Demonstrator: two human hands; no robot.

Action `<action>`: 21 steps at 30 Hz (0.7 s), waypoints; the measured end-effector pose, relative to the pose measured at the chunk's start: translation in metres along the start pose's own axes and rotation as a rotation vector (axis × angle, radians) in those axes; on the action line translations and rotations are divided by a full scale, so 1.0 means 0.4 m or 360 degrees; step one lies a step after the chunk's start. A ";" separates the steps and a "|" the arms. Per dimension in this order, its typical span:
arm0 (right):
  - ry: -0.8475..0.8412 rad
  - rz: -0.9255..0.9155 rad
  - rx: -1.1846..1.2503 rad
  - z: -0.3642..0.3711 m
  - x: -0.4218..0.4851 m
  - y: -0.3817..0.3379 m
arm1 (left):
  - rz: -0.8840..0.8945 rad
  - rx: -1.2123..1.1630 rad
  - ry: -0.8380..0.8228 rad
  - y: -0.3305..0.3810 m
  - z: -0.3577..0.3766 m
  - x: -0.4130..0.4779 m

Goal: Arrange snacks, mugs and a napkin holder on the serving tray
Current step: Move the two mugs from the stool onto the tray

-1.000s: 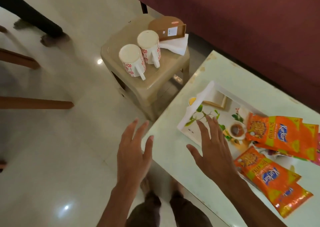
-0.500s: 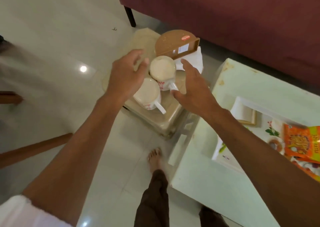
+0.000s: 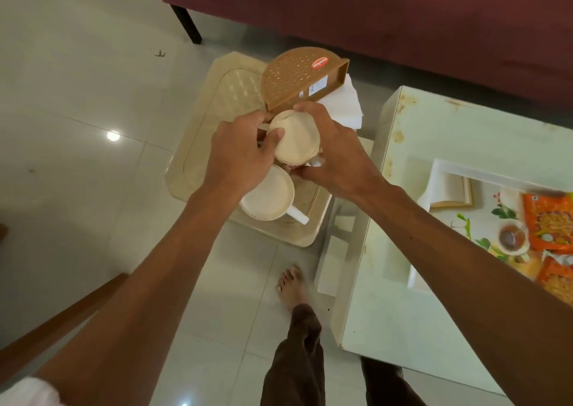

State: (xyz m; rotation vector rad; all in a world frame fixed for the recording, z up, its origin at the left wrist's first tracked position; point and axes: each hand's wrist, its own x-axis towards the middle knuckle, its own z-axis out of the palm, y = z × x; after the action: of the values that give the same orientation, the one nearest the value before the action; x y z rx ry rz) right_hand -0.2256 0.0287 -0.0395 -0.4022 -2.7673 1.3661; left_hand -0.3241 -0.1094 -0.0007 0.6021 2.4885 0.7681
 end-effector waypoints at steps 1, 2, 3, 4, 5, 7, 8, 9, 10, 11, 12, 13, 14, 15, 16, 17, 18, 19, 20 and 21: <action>0.0011 0.0015 0.0000 -0.007 -0.005 -0.002 | 0.0031 0.0006 0.0013 0.008 -0.002 -0.004; 0.0026 0.0033 -0.0011 -0.017 -0.010 -0.004 | 0.0069 -0.0001 0.0036 0.019 -0.003 -0.007; 0.0042 0.0048 -0.0026 -0.030 -0.015 -0.007 | 0.0112 -0.0025 0.0067 0.034 -0.005 -0.012; 0.0056 0.0054 -0.0041 -0.048 -0.025 -0.008 | 0.0157 -0.0061 0.0097 0.052 -0.006 -0.019; 0.0072 0.0049 -0.0063 -0.070 -0.037 -0.009 | 0.0201 -0.0104 0.0124 0.071 -0.005 -0.028; 0.0114 0.0019 -0.0146 -0.122 -0.073 -0.010 | 0.0268 -0.0199 0.0142 0.110 -0.002 -0.054; 0.0137 0.0005 -0.0200 -0.156 -0.102 -0.007 | 0.0281 -0.0248 0.0129 0.135 0.009 -0.070; 0.0137 -0.0009 -0.0243 -0.185 -0.129 -0.008 | 0.0270 -0.0289 0.0112 0.151 0.019 -0.085; 0.0112 -0.0018 -0.0274 -0.207 -0.153 -0.009 | 0.0247 -0.0317 0.0079 0.162 0.029 -0.097; 0.0073 -0.0017 -0.0303 -0.234 -0.183 -0.005 | 0.0232 -0.0338 0.0006 0.178 0.046 -0.109; 0.0019 -0.0011 -0.0333 -0.266 -0.216 0.001 | 0.0224 -0.0372 -0.0116 0.200 0.069 -0.122; -0.0045 -0.0003 -0.0355 -0.295 -0.249 0.011 | 0.0213 -0.0427 -0.0279 0.220 0.092 -0.134; -0.0111 0.0006 -0.0373 -0.326 -0.280 0.024 | 0.0196 -0.0487 -0.0463 0.241 0.116 -0.145; -0.0173 0.0008 -0.0391 -0.354 -0.309 0.035 | 0.0170 -0.0533 -0.0637 0.260 0.139 -0.154; -0.0234 0.0006 -0.0411 -0.376 -0.330 0.045 | 0.0137 -0.0575 -0.0774 0.273 0.160 -0.162; -0.0287 0.0018 -0.0423 -0.399 -0.354 0.055 | 0.0102 -0.0626 -0.0868 0.288 0.186 -0.173; -0.0335 0.0043 -0.0415 -0.418 -0.375 0.065 | 0.0057 -0.0688 -0.0922 0.302 0.211 -0.184; -0.0376 0.0081 -0.0393 -0.435 -0.397 0.076 | 0.0006 -0.0760 -0.0956 0.318 0.236 -0.197; -0.0404 0.0126 -0.0377 -0.448 -0.420 0.087 | -0.0047 -0.0840 -0.0984 0.333 0.261 -0.211; -0.0421 0.0173 -0.0382 -0.455 -0.438 0.097 | -0.0097 -0.0919 -0.0998 0.343 0.284 -0.223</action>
State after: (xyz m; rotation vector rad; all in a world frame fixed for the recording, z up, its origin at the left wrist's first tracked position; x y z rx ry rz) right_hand -0.0226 0.1502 0.0573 -0.4116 -3.1871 1.1864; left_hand -0.1548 -0.0079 0.0257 0.4550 1.6095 1.0254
